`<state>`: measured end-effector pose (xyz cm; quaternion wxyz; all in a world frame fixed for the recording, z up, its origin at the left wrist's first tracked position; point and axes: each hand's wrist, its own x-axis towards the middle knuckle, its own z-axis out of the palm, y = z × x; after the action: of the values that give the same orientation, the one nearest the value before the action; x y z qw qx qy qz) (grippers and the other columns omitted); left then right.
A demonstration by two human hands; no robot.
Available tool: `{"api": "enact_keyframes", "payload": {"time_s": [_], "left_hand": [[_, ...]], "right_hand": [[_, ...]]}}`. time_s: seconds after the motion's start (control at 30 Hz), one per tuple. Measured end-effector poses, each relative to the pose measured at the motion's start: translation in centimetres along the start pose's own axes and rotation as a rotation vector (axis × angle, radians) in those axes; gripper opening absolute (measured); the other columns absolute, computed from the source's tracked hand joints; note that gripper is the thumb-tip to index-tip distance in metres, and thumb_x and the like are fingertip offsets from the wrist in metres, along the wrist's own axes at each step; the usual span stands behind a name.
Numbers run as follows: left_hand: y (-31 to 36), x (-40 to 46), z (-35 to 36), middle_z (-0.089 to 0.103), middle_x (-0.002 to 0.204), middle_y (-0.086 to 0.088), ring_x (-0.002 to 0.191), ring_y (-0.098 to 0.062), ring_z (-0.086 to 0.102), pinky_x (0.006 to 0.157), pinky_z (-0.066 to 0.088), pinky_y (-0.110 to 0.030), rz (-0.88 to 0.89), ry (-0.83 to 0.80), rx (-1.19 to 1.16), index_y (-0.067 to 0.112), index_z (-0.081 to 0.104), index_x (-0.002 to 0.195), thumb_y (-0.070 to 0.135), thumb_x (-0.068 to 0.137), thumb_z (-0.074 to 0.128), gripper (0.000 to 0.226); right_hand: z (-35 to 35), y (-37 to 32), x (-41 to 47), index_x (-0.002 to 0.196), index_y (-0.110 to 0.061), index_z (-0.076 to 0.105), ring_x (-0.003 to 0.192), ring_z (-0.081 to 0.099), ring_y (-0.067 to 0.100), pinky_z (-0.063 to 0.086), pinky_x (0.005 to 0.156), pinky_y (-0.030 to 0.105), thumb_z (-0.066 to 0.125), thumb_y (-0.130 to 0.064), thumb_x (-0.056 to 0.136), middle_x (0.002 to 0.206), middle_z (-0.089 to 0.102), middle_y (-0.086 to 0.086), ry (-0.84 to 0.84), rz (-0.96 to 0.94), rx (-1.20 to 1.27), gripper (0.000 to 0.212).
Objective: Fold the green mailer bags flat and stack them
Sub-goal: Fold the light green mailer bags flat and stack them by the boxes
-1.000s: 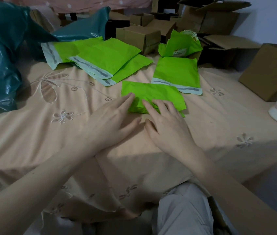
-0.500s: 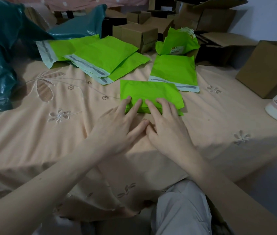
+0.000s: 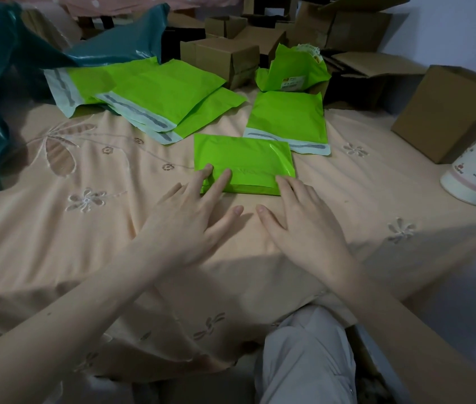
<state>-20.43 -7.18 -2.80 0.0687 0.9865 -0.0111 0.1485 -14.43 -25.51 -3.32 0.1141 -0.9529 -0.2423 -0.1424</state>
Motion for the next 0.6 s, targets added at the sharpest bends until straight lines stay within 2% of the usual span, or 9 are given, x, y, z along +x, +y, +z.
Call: {"api": "enact_keyframes", "payload": {"time_s": [0.07,0.2,0.27,0.37,0.5,0.6], "left_hand": [[0.0,0.0,0.0,0.032,0.149,-0.014,0.118,-0.036,0.052,0.101,0.039,-0.040,0.001,-0.007,-0.001,0.023,0.025,0.148,0.066,0.084,0.011,0.078],[0.1,0.1,0.0,0.029,0.150,-0.013,0.122,-0.036,0.049,0.102,0.038,-0.040,-0.002,-0.024,-0.017,0.024,0.023,0.148,0.067,0.082,0.010,0.080],[0.1,0.0,0.0,0.029,0.150,-0.014,0.122,-0.036,0.049,0.101,0.039,-0.041,0.002,-0.022,-0.025,0.023,0.024,0.148,0.066,0.082,0.011,0.079],[0.1,0.2,-0.1,0.027,0.150,-0.014,0.120,-0.036,0.050,0.099,0.040,-0.040,0.006,-0.043,-0.056,0.020,0.026,0.147,0.065,0.080,0.013,0.082],[0.0,1.0,-0.6,0.037,0.138,-0.014,0.108,-0.034,0.057,0.085,0.049,-0.040,0.032,0.001,-0.115,0.014,0.043,0.133,0.064,0.077,0.024,0.078],[-0.2,1.5,-1.0,0.042,0.128,-0.008,0.096,-0.031,0.060,0.076,0.051,-0.040,0.050,0.048,-0.119,0.014,0.050,0.118,0.066,0.078,0.029,0.068]], "right_hand": [[0.0,-0.1,-0.1,0.139,-0.005,0.038,0.128,0.042,0.028,0.035,0.105,0.039,0.022,-0.059,0.082,0.141,0.044,0.012,-0.005,0.017,0.014,0.080],[-0.1,-0.2,-0.1,0.141,-0.001,0.033,0.135,0.033,0.028,0.027,0.110,0.036,0.041,-0.051,0.092,0.150,0.032,0.015,-0.038,0.039,0.017,0.070],[0.0,-0.3,-0.1,0.140,-0.001,0.034,0.134,0.033,0.028,0.027,0.109,0.037,0.036,-0.054,0.090,0.149,0.032,0.015,-0.037,0.053,-0.012,0.073],[0.1,-0.1,-0.2,0.133,-0.008,0.043,0.125,0.041,0.027,0.035,0.102,0.040,0.021,-0.063,0.080,0.139,0.046,0.008,0.013,0.072,-0.053,0.080],[-0.3,0.6,0.2,0.126,-0.015,0.047,0.117,0.042,0.029,0.038,0.095,0.045,0.024,-0.065,0.079,0.124,0.049,0.006,0.051,0.059,-0.004,0.073],[-1.1,1.3,1.0,0.132,-0.020,0.044,0.119,0.038,0.026,0.036,0.098,0.046,0.024,-0.062,0.082,0.127,0.045,0.006,0.081,0.059,0.148,0.068]]}}
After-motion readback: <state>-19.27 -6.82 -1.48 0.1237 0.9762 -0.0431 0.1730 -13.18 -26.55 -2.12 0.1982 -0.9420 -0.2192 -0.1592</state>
